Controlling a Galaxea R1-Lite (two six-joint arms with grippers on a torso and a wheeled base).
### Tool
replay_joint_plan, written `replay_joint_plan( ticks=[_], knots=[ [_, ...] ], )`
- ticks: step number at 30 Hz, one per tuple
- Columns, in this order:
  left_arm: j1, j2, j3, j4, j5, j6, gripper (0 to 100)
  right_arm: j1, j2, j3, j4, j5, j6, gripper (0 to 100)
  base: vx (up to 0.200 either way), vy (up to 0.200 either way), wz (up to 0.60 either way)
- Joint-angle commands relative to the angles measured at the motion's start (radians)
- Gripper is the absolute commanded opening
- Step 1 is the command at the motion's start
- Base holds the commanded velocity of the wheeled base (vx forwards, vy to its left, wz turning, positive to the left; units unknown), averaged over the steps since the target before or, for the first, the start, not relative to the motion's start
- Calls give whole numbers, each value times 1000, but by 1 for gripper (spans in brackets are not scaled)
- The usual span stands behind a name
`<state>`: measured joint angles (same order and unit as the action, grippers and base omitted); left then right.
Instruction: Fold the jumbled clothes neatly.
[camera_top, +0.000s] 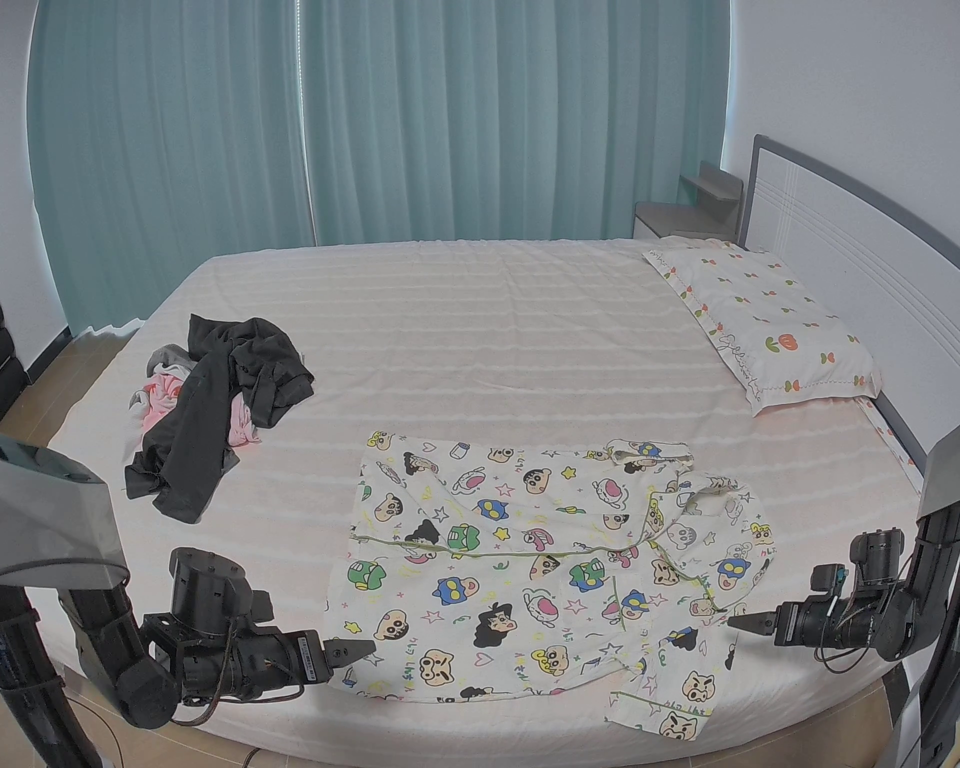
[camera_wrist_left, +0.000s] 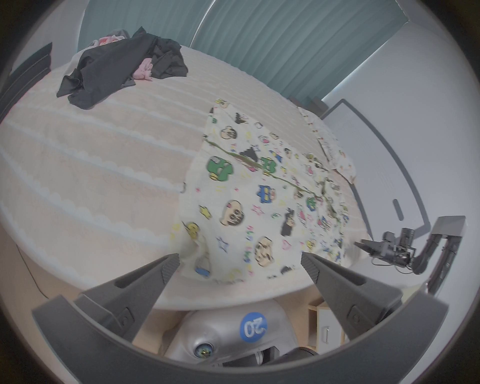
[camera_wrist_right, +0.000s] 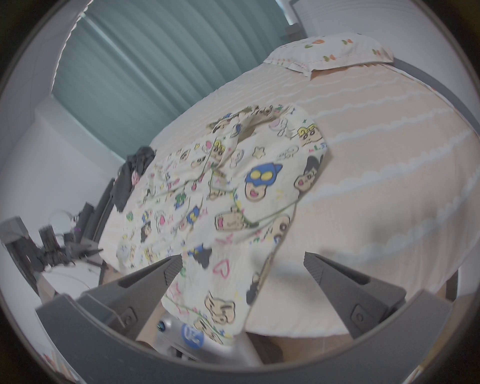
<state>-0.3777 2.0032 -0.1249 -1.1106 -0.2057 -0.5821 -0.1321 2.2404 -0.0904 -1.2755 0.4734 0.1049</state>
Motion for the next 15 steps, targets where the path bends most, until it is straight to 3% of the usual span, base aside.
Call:
replay_joint_plan(
  ticks=[1,5,6,15],
  knots=[
    [-46,8,18,-11,20,-13,100,32,94,75,-94,-4,-56,100,-200,0,0],
    [-46,34,16,-54,54,-15,100,74,150,90,-192,-12,-68,100,-200,0,0],
    [-47,45,18,-77,81,-15,100,103,183,90,-220,-50,-68,100,-200,0,0],
    [-49,60,16,-90,111,-51,100,261,265,90,-295,-151,-39,100,0,0,0]
  ],
)
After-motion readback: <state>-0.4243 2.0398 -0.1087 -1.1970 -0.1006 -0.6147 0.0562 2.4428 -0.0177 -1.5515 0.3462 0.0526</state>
